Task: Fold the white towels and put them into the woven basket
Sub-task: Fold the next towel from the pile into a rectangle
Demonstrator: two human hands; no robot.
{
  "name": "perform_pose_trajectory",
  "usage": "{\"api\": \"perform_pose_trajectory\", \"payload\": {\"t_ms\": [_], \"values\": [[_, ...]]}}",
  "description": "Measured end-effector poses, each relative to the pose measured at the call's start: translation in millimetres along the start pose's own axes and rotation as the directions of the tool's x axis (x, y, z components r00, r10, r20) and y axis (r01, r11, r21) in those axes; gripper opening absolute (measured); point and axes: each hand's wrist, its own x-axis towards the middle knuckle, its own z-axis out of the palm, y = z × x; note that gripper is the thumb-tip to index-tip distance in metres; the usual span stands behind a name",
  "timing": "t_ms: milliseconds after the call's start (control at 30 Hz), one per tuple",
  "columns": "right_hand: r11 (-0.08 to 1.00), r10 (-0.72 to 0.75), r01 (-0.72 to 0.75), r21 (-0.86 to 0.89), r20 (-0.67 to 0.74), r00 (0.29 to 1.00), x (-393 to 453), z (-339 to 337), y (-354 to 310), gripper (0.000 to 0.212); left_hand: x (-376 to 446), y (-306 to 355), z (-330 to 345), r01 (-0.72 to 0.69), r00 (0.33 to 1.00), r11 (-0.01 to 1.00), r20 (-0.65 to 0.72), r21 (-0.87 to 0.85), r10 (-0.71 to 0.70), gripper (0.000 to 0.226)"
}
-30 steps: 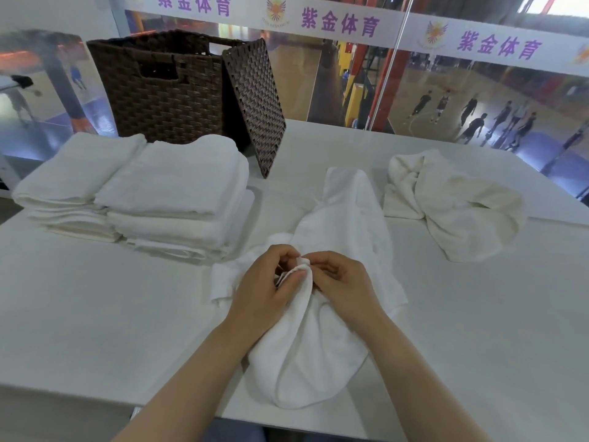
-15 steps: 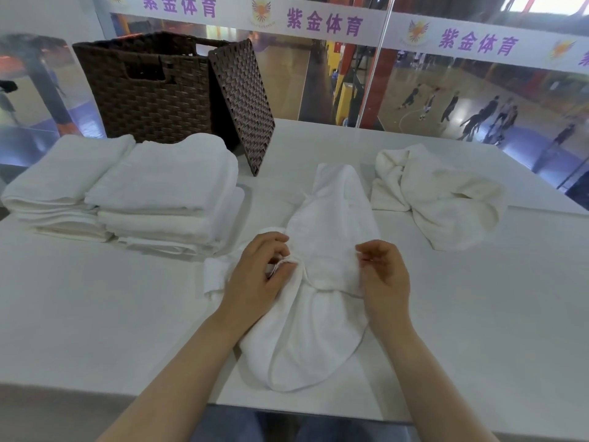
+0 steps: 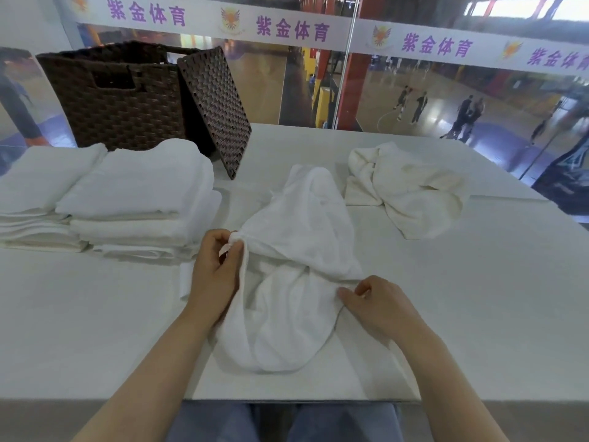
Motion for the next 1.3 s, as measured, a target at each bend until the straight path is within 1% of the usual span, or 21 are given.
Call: {"api": "perform_pose_trajectory", "payload": {"t_ms": [67, 133, 200, 267, 300, 367, 433, 500, 533, 600, 667, 800, 900, 967, 1000, 1033, 1067, 1100, 1167, 1233, 1300], "values": [[1.0, 0.009, -0.009, 0.018, 0.032, 0.999, -1, 1, -6, 0.054, 1, -2, -3, 0.029, 0.999, 0.999, -0.035, -0.035, -0.03, 0.005], [0.998, 0.021, -0.023, 0.054, 0.034, 0.999, -2, 3, -11, 0.061, 1, -3, -4, 0.059, 0.996, 0.996, -0.057, -0.073, -0.063, 0.009], [0.994, 0.032, -0.033, 0.102, 0.016, 0.999, -5, 6, -15, 0.069, 1, -2, -4, 0.074, 0.992, 0.99, -0.092, -0.117, -0.085, 0.011], [0.994, 0.02, -0.019, 0.107, -0.009, 1.0, -7, 8, -17, 0.075, 2, 0, -6, 0.086, 0.984, 0.983, -0.143, -0.165, -0.11, 0.007], [0.996, -0.001, 0.002, 0.088, -0.009, 1.0, -8, 8, -17, 0.071, 3, 0, -7, 0.094, 0.978, 0.978, -0.167, -0.189, -0.126, 0.007], [0.997, -0.048, 0.047, 0.064, 0.014, 0.999, -9, 11, -17, 0.053, 5, 0, -9, 0.088, 0.971, 0.972, -0.199, -0.216, -0.132, 0.013], [0.991, -0.073, 0.071, 0.113, 0.013, 0.997, -9, 16, -16, 0.034, 9, 6, -10, 0.061, 0.97, 0.975, -0.218, -0.212, -0.108, 0.015], [0.982, -0.093, 0.091, 0.166, 0.003, 0.996, -9, 16, -14, 0.018, 17, 17, -9, 0.024, 0.972, 0.98, -0.226, -0.2, -0.07, 0.006], [0.981, -0.096, 0.094, 0.169, 0.001, 0.995, -7, 12, -14, 0.014, 23, 23, -9, 0.001, 0.971, 0.984, -0.235, -0.181, -0.045, 0.004], [0.987, -0.105, 0.107, 0.122, -0.022, 0.994, 0, -5, -15, 0.016, 38, 37, -11, -0.064, 0.964, 0.991, -0.265, -0.115, 0.031, 0.008], [0.993, -0.12, 0.121, 0.015, -0.053, 0.991, 11, -27, -18, 0.018, 54, 50, -17, -0.136, 0.95, 0.99, -0.288, -0.028, 0.122, 0.013], [0.98, -0.161, 0.142, -0.143, -0.137, 0.977, 29, -81, -31, 0.006, 79, 75, -23, -0.25, 0.941, 0.965, -0.216, 0.08, 0.261, 0.006], [0.944, -0.272, 0.206, -0.258, -0.256, 0.928, 34, -121, -47, 0.013, 97, 94, -30, -0.313, 0.924, 0.942, -0.19, 0.119, 0.331, 0.006], [0.905, -0.392, 0.294, -0.309, -0.33, 0.859, 35, -145, -55, 0.024, 111, 108, -35, -0.343, 0.913, 0.93, -0.184, 0.132, 0.363, 0.004], [0.866, -0.479, 0.378, -0.328, -0.324, 0.816, 36, -155, -58, 0.03, 119, 114, -38, -0.355, 0.909, 0.926, -0.185, 0.13, 0.374, 0.002], [0.808, -0.573, 0.474, -0.349, -0.282, 0.77, 36, -165, -60, 0.034, 126, 121, -41, -0.358, 0.907, 0.925, -0.189, 0.128, 0.377, 0.004], [0.743, -0.653, 0.558, -0.37, -0.218, 0.725, 38, -174, -62, 0.036, 133, 126, -44, -0.357, 0.906, 0.925, -0.195, 0.126, 0.376, 0.01], [0.692, -0.701, 0.613, -0.381, -0.151, 0.697, 38, -183, -63, 0.037, 140, 132, -47, -0.355, 0.906, 0.926, -0.198, 0.125, 0.374, 0.015], [0.673, -0.702, 0.64, -0.37, -0.046, 0.711, 37, -200, -68, 0.046, 153, 141, -49, -0.349, 0.911, 0.928, -0.186, 0.129, 0.368, 0.014], [0.692, -0.666, 0.629, -0.355, 0.025, 0.746, 36, -213, -74, 0.055, 165, 149, -48, -0.336, 0.918, 0.931, -0.174, 0.143, 0.357, 0.002], [0.715, -0.623, 0.609, -0.344, 0.081, 0.778, 37, -222, -77, 0.058, 175, 157, -46, -0.333, 0.918, 0.929, -0.171, 0.162, 0.359, 0.014]]}}
